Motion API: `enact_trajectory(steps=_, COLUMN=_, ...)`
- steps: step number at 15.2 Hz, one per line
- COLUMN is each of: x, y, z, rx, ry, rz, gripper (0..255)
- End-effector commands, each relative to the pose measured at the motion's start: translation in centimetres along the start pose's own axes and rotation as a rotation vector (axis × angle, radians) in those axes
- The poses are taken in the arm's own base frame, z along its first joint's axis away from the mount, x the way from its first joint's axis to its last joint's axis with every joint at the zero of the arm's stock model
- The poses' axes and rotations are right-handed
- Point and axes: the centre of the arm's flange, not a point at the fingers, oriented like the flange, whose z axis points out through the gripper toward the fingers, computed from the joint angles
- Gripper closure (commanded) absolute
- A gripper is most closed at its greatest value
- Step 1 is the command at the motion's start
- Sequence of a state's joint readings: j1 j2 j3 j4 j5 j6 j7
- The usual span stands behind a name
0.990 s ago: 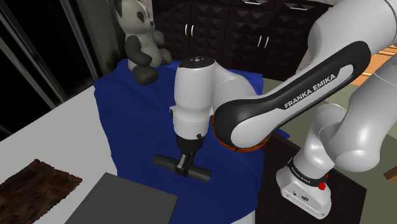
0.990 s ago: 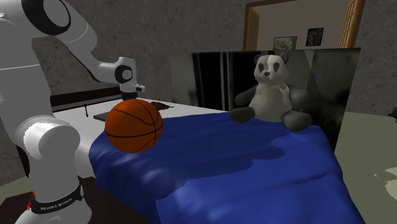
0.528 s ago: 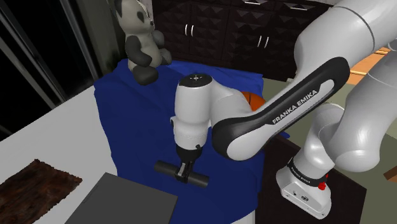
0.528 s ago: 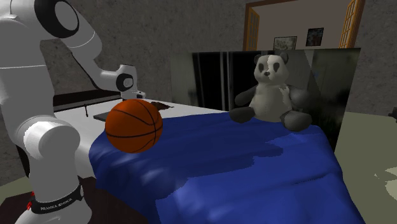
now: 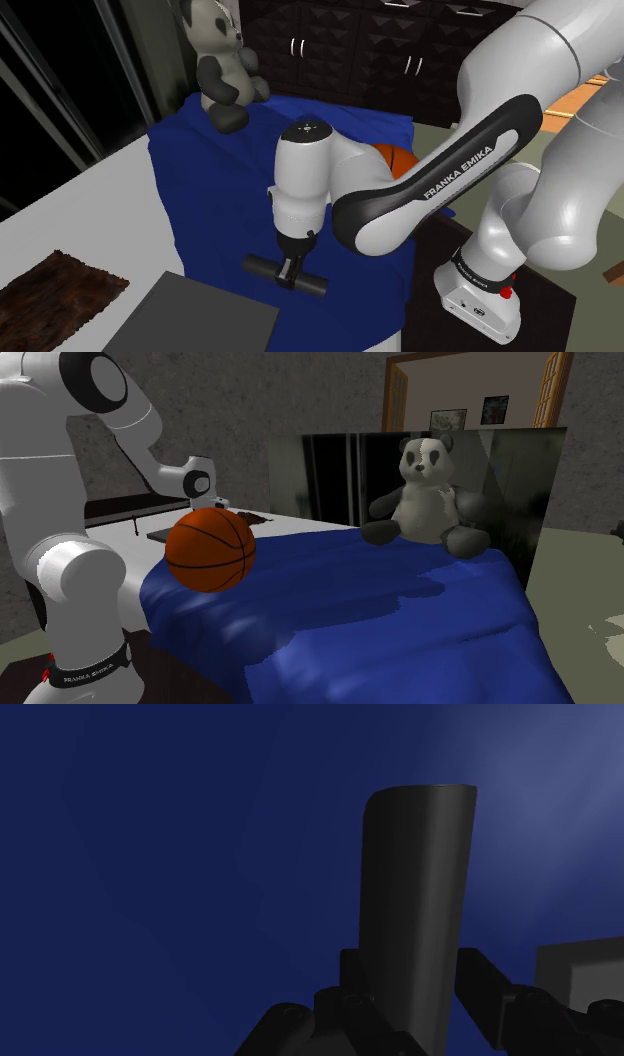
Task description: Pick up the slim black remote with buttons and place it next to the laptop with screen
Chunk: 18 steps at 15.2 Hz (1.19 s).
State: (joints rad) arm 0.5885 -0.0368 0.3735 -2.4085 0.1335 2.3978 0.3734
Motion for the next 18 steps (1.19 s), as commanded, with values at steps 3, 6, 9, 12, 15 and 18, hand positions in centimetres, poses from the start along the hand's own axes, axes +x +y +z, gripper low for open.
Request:
enact_trajectory(steps=3, x=0.0, y=0.0, z=0.0, rx=0.0, ry=0.0, rz=0.0, gripper=0)
enact_trajectory(steps=6, x=0.0, y=0.0, z=0.0, rx=0.0, ry=0.0, rz=0.0, gripper=0)
enact_trajectory(steps=9, x=0.0, y=0.0, z=-4.0, rx=0.0, ry=0.0, rz=0.0, gripper=0)
enact_trajectory(steps=12, x=0.0, y=0.0, z=-5.0, rx=0.0, ry=0.0, rz=0.0, gripper=0)
enact_trajectory(steps=15, x=0.0, y=0.0, z=-5.0, rx=0.0, ry=0.0, rz=0.0, gripper=0)
enact_trajectory(steps=18, x=0.0, y=0.0, z=-5.0, rx=0.0, ry=0.0, rz=0.0, gripper=0)
